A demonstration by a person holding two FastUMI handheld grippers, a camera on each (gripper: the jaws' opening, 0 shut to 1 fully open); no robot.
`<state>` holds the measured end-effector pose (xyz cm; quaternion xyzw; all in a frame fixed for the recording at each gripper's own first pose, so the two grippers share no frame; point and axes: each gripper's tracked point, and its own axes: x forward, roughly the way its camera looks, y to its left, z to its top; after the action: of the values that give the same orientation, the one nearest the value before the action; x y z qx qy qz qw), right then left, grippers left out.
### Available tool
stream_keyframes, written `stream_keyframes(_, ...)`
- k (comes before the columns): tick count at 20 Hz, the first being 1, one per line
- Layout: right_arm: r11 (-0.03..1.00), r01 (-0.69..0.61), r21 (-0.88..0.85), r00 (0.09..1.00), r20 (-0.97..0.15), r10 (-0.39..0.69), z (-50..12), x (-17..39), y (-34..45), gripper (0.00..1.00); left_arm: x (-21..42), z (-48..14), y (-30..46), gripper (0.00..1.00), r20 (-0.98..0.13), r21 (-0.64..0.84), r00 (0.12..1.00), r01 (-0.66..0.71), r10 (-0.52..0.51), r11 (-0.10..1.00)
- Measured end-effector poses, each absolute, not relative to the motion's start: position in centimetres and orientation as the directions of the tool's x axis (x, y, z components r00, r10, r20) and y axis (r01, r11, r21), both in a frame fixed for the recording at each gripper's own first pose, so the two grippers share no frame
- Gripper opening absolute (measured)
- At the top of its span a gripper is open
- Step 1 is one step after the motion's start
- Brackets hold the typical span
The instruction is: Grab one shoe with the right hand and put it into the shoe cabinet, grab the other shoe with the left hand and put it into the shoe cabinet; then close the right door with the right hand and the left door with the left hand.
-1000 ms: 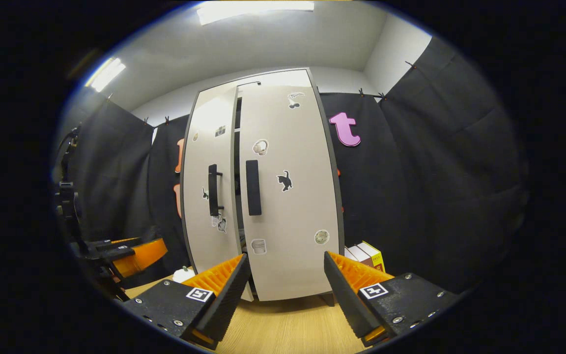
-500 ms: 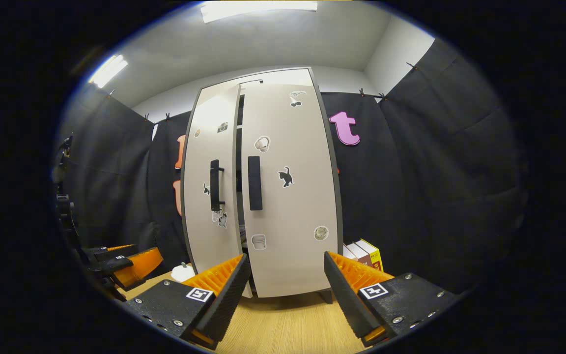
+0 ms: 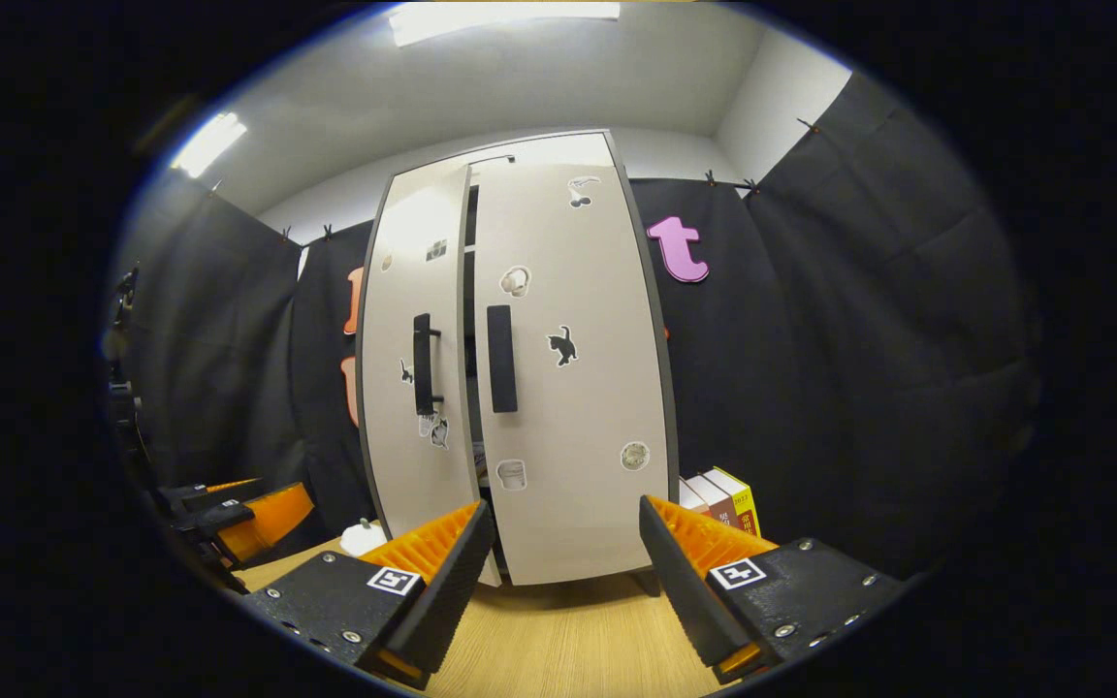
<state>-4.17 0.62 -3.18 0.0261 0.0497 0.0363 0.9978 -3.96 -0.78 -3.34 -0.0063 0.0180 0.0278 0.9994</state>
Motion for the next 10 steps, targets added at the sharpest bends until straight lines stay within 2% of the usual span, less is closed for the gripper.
stream_keyframes(6,0.996,-0.07,0.061,0.992,-0.103,0.076,-3.34,-4.23,0.68,0.93,-3.86,-2.92,-0.84,0.96,-0.023,-0.004,0.998,-0.055,0.054,0.999)
stream_keyframes(9,0.995,-0.071,0.063,0.992,-0.103,0.077,-3.31,-4.31,0.65,0.93,-3.93,-2.84,-0.93,0.99,-0.022,-0.004,0.998,-0.052,0.051,0.999)
stream_keyframes(10,0.996,-0.07,0.063,0.992,-0.102,0.076,-3.29,-4.31,0.63,0.93,-3.92,-2.83,-0.88,0.96,-0.021,-0.003,0.998,-0.052,0.052,0.999)
